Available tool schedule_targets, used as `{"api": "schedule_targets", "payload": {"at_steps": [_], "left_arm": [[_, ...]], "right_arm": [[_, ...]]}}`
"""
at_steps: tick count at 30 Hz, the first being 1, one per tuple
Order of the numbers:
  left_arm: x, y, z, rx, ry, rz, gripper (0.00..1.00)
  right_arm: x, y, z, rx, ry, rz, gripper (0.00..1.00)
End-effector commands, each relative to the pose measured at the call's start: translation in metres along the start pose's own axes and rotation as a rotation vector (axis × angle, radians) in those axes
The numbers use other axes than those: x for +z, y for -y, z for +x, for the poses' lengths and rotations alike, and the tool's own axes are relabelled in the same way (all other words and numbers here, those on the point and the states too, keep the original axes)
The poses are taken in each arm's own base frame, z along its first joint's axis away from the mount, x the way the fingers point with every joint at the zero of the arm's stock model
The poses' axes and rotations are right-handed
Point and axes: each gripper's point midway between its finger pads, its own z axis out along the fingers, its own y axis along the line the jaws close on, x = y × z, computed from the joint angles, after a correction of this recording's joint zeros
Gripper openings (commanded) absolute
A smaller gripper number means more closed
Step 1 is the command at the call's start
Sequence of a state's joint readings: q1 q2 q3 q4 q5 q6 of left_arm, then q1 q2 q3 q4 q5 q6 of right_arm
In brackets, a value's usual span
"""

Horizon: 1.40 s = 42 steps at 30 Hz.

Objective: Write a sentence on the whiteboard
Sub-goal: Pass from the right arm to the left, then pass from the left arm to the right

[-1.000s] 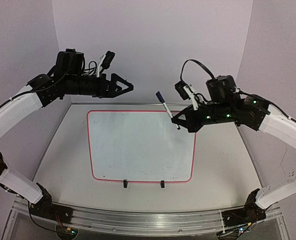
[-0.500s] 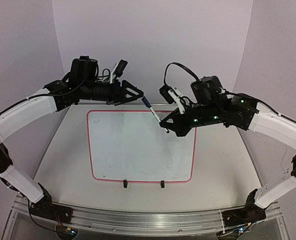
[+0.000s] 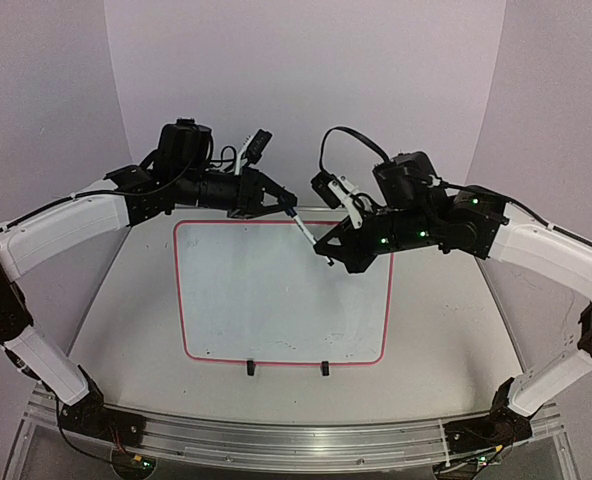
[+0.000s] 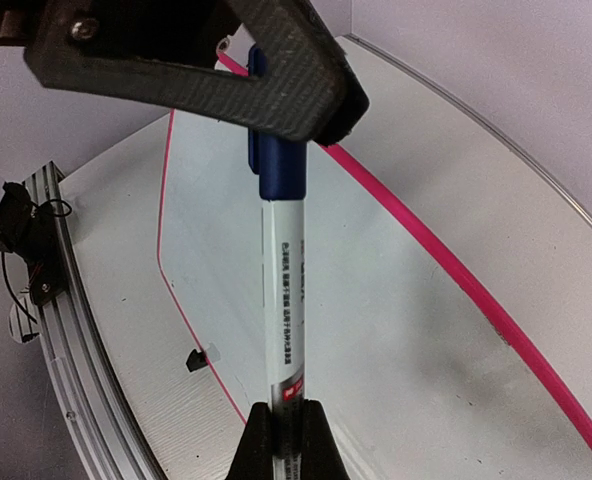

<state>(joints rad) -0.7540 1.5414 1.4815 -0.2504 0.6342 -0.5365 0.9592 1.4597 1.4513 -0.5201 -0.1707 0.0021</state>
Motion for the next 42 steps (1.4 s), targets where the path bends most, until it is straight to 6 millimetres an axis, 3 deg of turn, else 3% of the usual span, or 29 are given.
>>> {"api": "schedule_targets", "payload": {"at_steps": [1,6,8,9,10,14,20,24,30,34,37,42], "left_arm": [[0.003,0.011,-0.007,0.023,0.022,0.050,0.03],[-0.001,0.010,-0.009,0.026,0.050,0.037,0.00],[-0.007,0.012,-0.015,0.033,0.091,0.025,0.00],[-0.014,0.016,-0.024,0.039,0.147,0.023,0.00],[-0.018,0.020,-0.030,0.038,0.179,0.031,0.00],[-0.035,0.041,-0.051,0.067,0.299,0.085,0.00],[-0.055,0.077,-0.067,0.092,0.406,0.240,0.00],[-0.062,0.094,-0.070,0.090,0.429,0.337,0.00],[-0.069,0.103,-0.069,0.079,0.451,0.414,0.00],[-0.068,0.101,-0.067,0.064,0.449,0.413,0.00],[-0.069,0.101,-0.067,0.062,0.455,0.419,0.00],[-0.070,0.101,-0.068,0.062,0.458,0.418,0.00]], "right_arm": [[-0.006,0.000,-0.018,-0.040,0.051,0.017,0.00],[-0.009,0.007,-0.019,-0.023,0.072,0.058,0.01],[-0.012,0.011,-0.025,0.020,0.121,0.080,0.32],[-0.018,0.011,-0.032,0.057,0.185,0.077,0.58],[-0.023,0.010,-0.037,0.077,0.227,0.066,0.69],[-0.045,0.003,-0.060,0.166,0.401,0.006,0.88],[-0.072,0.003,-0.085,0.297,0.631,-0.060,0.93],[-0.080,0.005,-0.097,0.345,0.693,-0.100,0.85],[-0.089,0.006,-0.107,0.403,0.776,-0.204,0.80],[-0.101,-0.004,-0.122,0.405,0.849,-0.320,0.70],[-0.099,-0.012,-0.131,0.401,0.857,-0.389,0.60],[-0.095,-0.018,-0.135,0.406,0.851,-0.437,0.56]]}}
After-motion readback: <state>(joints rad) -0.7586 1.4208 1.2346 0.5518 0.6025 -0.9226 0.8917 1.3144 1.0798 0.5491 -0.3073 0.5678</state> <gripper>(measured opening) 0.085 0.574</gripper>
